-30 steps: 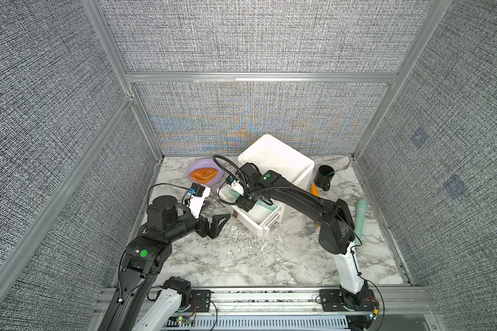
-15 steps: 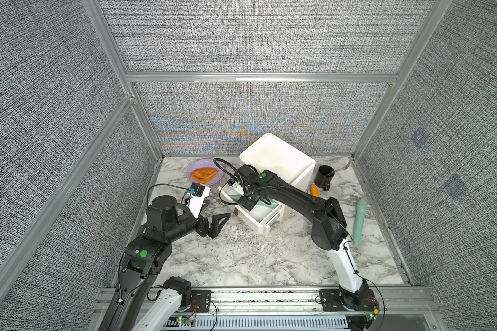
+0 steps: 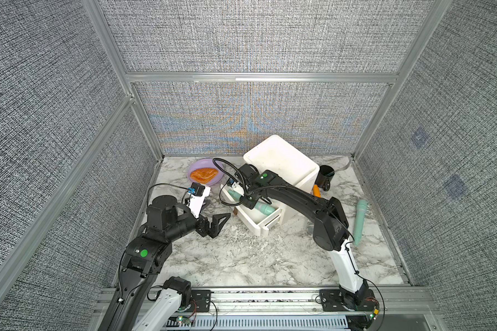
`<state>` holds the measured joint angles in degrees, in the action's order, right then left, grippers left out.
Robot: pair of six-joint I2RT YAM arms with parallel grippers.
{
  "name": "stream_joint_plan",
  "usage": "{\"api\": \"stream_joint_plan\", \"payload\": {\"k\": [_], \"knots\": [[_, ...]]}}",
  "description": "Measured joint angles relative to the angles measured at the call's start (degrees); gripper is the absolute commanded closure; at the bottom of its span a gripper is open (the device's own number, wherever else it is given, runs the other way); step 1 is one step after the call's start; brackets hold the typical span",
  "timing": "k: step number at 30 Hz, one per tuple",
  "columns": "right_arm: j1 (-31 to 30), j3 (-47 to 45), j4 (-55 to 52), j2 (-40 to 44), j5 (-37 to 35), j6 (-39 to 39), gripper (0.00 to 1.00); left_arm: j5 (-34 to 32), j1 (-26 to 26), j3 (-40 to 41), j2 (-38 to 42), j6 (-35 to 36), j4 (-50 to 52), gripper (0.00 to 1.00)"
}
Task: Take the microphone out of the drawer
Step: Pick up the microphone from the drawer.
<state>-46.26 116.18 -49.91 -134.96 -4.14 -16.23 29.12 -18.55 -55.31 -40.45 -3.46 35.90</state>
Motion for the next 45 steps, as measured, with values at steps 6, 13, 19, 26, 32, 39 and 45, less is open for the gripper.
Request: {"api": "stream_joint_plan", "payload": {"k": [6, 13, 19, 26, 32, 39, 45], "knots": [[0.3, -0.6, 0.6, 2.4, 1.7, 0.1, 0.89, 0.0, 0.0, 0.0, -0.2, 0.0, 0.0, 0.00], [0.7, -0.1, 0.7, 4.3, 4.4, 0.7, 1.00, 0.0, 0.0, 0.0, 0.1, 0.0, 0.0, 0.00], [1.5, 0.3, 1.0, 6.1, 7.4, 2.0, 1.00, 0.0, 0.0, 0.3, 1.3, 0.0, -0.3, 0.00], [3.2, 1.4, 3.4, 11.5, 14.1, 2.8, 1.00, 0.0, 0.0, 0.4, 1.6, 0.0, -0.6, 0.00], [5.7, -2.4, 9.5, 19.2, 23.7, 5.5, 1.00, 0.0, 0.0, 0.4, 1.3, 0.0, -0.6, 0.00], [11.8, -15.5, 20.4, 30.5, 34.6, 11.3, 1.00, 0.0, 0.0, 0.4, 1.3, 0.0, -0.6, 0.00], [19.5, -30.5, 32.0, 43.2, 39.1, 17.6, 1.00, 0.0, 0.0, 0.4, 1.6, 0.0, -0.6, 0.00]]}}
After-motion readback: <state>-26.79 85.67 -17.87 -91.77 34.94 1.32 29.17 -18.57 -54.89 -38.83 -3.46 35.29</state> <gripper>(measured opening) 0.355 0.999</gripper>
